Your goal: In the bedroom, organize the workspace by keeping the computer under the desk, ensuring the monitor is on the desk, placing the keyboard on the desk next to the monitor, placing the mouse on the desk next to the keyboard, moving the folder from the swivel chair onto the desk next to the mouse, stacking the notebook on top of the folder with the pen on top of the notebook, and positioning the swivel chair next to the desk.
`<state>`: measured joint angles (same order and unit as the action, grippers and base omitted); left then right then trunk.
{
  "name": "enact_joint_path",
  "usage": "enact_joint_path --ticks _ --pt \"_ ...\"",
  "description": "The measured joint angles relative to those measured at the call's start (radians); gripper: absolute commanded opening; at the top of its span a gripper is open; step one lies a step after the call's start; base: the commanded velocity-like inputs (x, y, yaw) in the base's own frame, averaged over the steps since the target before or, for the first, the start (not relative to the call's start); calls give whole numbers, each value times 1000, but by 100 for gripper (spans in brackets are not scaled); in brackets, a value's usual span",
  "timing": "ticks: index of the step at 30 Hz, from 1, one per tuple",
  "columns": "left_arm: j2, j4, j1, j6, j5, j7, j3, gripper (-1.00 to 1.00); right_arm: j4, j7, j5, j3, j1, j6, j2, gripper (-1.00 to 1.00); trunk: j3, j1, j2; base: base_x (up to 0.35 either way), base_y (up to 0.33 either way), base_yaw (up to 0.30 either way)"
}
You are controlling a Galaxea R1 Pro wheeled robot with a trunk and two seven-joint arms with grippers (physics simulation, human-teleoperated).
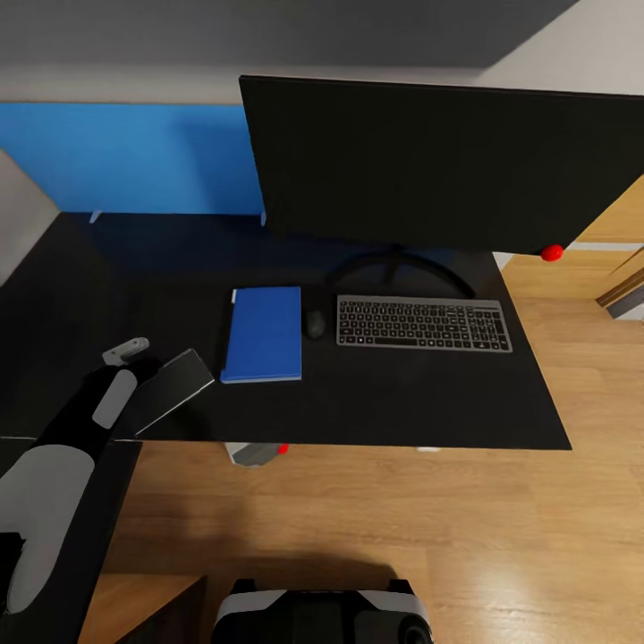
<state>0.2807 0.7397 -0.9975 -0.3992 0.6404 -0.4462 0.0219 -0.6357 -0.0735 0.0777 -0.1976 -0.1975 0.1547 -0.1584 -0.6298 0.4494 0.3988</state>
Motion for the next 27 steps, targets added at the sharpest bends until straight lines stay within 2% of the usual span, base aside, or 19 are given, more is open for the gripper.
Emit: enact_joint_path --ticks 21,27 --pt "1 1 1 -1 0 -1 -1 100 -1 0 0 0 0 1 0 100 0 0 0 -16 0 0" --pt "2 1 1 -1 3 1 -2 100 -1 -1 0 0 0 1 0 100 0 0 0 -157 0 0"
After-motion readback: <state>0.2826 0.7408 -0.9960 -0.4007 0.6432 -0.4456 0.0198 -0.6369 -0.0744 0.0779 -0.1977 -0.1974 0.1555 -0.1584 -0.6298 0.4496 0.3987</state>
